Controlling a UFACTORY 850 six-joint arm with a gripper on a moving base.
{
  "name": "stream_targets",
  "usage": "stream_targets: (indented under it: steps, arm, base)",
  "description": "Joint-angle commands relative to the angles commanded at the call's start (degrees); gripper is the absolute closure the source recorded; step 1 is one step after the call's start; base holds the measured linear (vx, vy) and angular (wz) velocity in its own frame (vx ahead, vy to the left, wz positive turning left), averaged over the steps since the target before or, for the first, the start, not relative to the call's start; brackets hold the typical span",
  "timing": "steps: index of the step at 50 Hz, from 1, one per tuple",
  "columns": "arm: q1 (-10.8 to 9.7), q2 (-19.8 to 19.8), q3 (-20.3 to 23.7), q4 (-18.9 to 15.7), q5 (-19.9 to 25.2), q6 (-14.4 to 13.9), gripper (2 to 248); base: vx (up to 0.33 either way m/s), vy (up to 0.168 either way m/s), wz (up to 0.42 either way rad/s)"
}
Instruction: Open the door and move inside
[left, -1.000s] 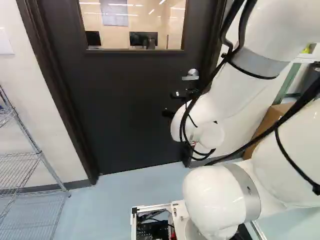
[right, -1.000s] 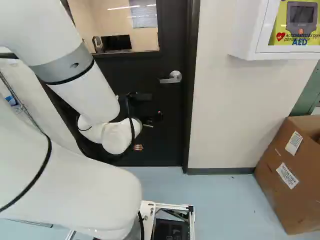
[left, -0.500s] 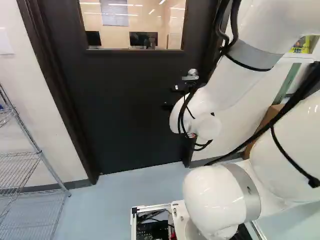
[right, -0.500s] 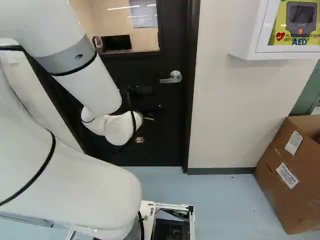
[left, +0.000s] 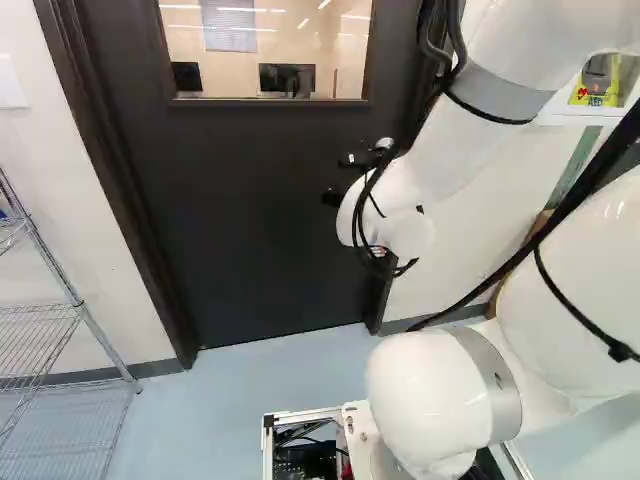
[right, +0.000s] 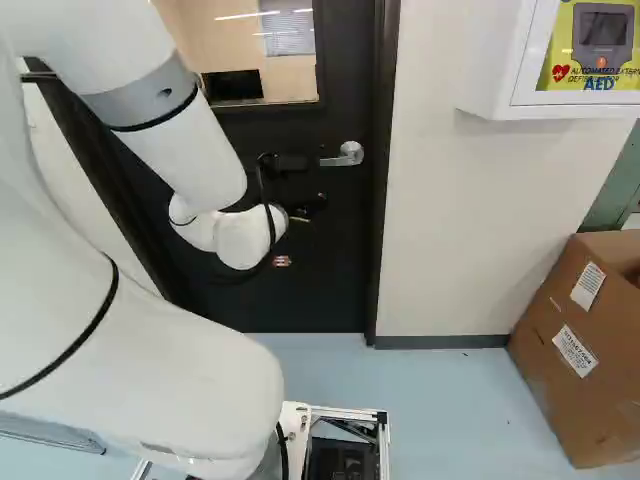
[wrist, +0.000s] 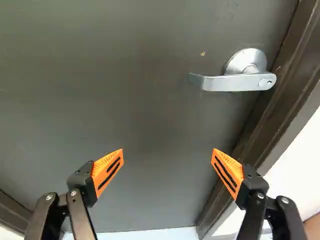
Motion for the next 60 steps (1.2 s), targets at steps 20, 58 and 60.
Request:
stream_targets:
  steps: [20, 58, 60]
  arm:
    - [0.00, -0.57, -3.29, 0.00, 0.00, 0.00, 3]
    - [0.00, 0.80, -7.18, 0.00, 0.00, 0.00, 3]
    - [0.00, 0.86, -7.38, 0.00, 0.00, 0.00, 3]
  base:
    - [0.000, 0.000, 0.000]
    - [0.000, 0.000, 0.000]
    - [0.000, 0.000, 0.000]
